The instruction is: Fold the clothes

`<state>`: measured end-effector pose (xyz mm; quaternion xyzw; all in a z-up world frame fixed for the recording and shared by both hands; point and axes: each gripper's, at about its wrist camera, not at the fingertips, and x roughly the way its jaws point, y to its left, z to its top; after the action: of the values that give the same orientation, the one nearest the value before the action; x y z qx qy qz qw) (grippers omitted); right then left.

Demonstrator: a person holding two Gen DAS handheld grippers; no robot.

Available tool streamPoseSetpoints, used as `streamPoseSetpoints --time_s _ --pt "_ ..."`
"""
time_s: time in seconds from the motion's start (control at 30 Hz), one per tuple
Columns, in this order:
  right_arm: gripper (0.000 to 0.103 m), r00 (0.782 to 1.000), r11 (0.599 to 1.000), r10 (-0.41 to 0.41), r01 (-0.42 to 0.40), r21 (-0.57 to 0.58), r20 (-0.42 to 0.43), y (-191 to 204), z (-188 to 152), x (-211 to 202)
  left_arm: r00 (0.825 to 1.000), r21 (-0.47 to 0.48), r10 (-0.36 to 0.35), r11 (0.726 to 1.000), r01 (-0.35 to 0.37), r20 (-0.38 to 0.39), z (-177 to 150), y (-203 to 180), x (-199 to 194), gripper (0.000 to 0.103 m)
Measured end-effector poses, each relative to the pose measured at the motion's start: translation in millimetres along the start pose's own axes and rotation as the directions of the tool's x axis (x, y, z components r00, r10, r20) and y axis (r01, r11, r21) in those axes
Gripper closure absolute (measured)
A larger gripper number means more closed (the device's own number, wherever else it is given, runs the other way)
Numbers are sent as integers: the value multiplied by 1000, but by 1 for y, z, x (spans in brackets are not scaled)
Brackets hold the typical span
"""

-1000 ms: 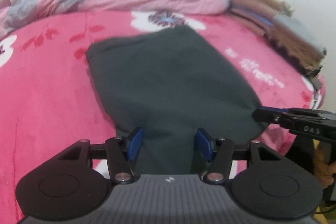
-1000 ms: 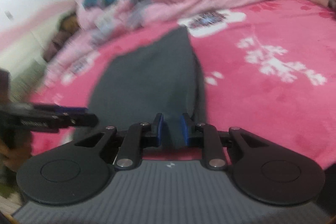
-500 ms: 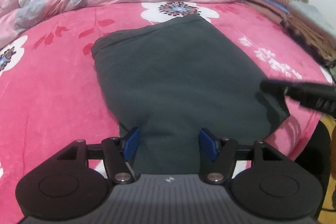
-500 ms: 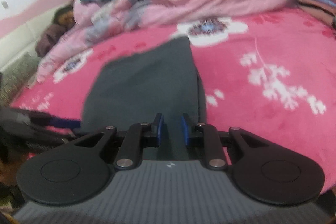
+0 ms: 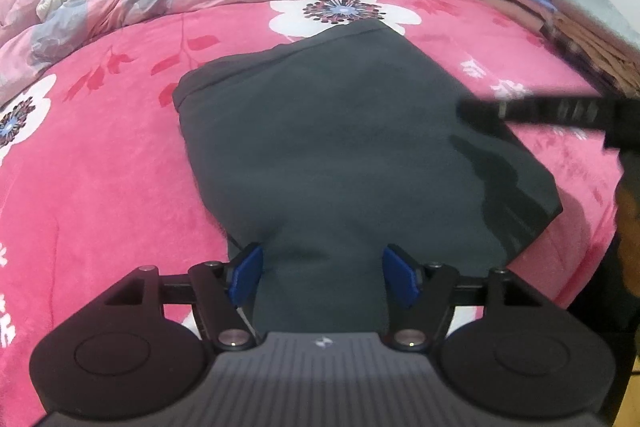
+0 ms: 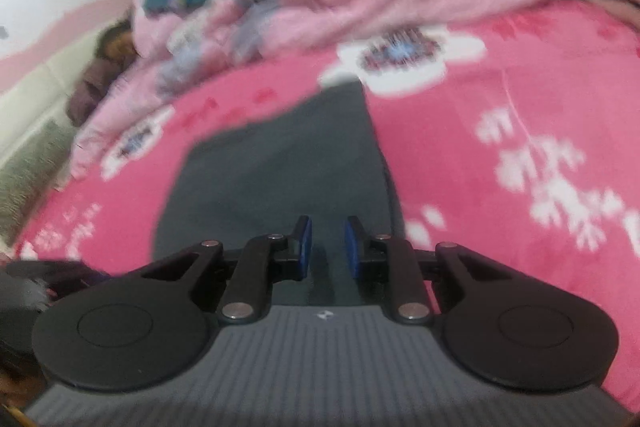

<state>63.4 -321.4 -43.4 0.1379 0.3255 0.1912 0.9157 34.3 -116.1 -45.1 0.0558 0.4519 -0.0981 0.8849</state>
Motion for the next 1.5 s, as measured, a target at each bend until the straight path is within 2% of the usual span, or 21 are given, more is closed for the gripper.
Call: streamPoseSetpoints --time_s 0.07,0.17,0.37,0.5,0.73,0.87,1.07,1.13,1.3,1.33,1.4,1.47,1.5 --pt "85 1000 999 19 -19 -28 25 8 9 -2 1000 4 4 1000 -4 -2 0 0 1 33" --pt "85 999 999 36 -35 -38 17 12 19 10 1000 10 11 1000 -11 -4 0 -1 1 33" --pt "85 997 998 65 -64 12 -51 7 26 47 1000 20 22 1000 -22 -6 -1 -3 1 32" --pt "86 994 997 48 -42 65 -102 -1 21 66 1000 29 28 999 -28 -8 -2 -4 2 31" --pt "83 996 995 68 -64 74 -56 8 29 56 1000 24 23 999 -23 -9 -2 -4 2 28" --pt "82 996 995 73 -70 72 -46 12 42 66 1000 23 22 999 -22 -6 -4 -5 1 27" --pt "82 993 992 60 -49 117 -99 6 44 101 1000 25 26 999 -26 -6 -6 -5 1 26" --pt "81 993 988 67 -52 145 -97 4 44 100 1000 22 24 999 -24 -4 -6 -4 1 25" --pt "67 995 985 100 -95 144 -22 4 45 66 1000 4 12 1000 -12 -2 -8 0 0 23" --pt "59 994 983 105 -102 152 -7 1 45 58 1000 0 10 1000 -10 0 -9 1 -1 23" --pt "51 993 978 115 -116 171 17 -5 44 42 1000 -6 10 1000 -10 5 -9 4 -2 23" --pt "50 991 973 126 -130 193 34 -13 42 27 1000 -17 11 1000 -10 18 -11 8 -6 22" --pt "46 991 970 131 -136 202 38 -17 40 21 999 -29 8 1000 -7 34 -12 13 -10 22"
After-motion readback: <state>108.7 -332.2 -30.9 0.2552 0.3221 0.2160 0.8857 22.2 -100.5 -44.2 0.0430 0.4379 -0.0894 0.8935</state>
